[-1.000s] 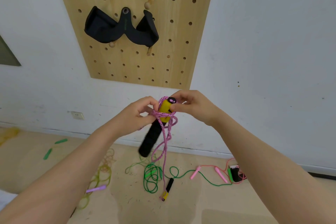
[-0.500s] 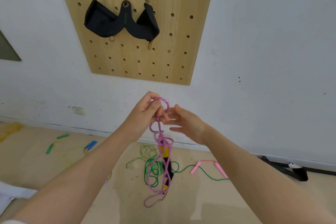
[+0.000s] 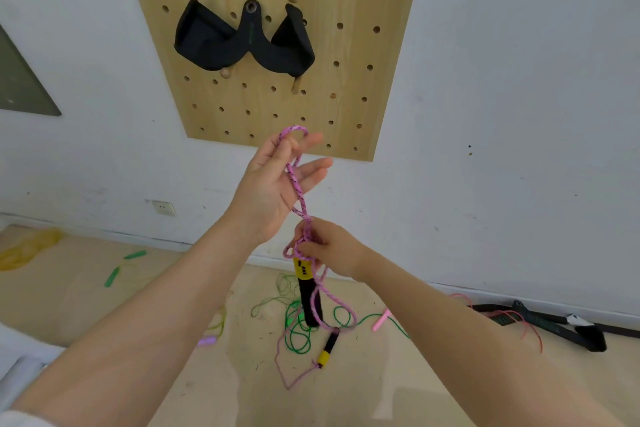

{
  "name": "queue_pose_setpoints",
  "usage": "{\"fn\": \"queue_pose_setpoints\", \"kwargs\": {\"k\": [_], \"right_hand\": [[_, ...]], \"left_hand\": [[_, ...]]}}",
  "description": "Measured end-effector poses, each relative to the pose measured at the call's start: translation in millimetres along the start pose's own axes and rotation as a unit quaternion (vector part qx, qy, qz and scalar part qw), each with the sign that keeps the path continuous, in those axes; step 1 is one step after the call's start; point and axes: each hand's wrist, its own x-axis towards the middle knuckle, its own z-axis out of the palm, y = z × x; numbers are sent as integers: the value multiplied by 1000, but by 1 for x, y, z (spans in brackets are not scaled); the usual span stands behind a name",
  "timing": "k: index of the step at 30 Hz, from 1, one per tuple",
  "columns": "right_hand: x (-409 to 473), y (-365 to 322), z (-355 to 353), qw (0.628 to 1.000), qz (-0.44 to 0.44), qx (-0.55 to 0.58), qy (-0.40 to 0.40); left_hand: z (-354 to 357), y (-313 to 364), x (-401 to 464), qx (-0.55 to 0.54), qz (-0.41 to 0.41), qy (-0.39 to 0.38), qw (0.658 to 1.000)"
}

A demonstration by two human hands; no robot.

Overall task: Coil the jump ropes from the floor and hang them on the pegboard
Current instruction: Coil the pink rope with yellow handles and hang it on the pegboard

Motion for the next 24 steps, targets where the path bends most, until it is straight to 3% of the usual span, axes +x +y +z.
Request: {"fn": "queue_pose_setpoints", "kwargs": {"k": [2,3,6,9,10,12,16,18,21,24], "right_hand": [[-1,2,-8,997,5,80,21],[-3,3,-12,991,5,134,31],[-5,-3,-25,958,10,273,89],[-6,-12,-30,936,-9,327,133],[-7,-16,-32,932,-17,336,134],[-7,-21,-33,928,-24,350,125],[-7,-31,-42,955,-11,268,125],[-7,-33,-48,965,8,224,138],[-7,-29,-58,947,61,232,212],[-10,-30,-66,942,134,182,247]], "left_hand": [[-13,-3,1,66,-8,52,996],[-18,-6,0,161,-35,65,984],[-24,-22,-13,432,-171,6,886],[-24,-43,-25,557,-145,-9,818],[-27,-49,-28,561,-114,13,820],[-30,-51,-29,490,-74,29,868],[-30,-45,-31,391,-47,-45,918],[-30,-39,-30,362,-51,-66,928],[-34,-34,-29,354,-50,-89,930],[-41,-32,-28,394,-53,-85,913]]}}
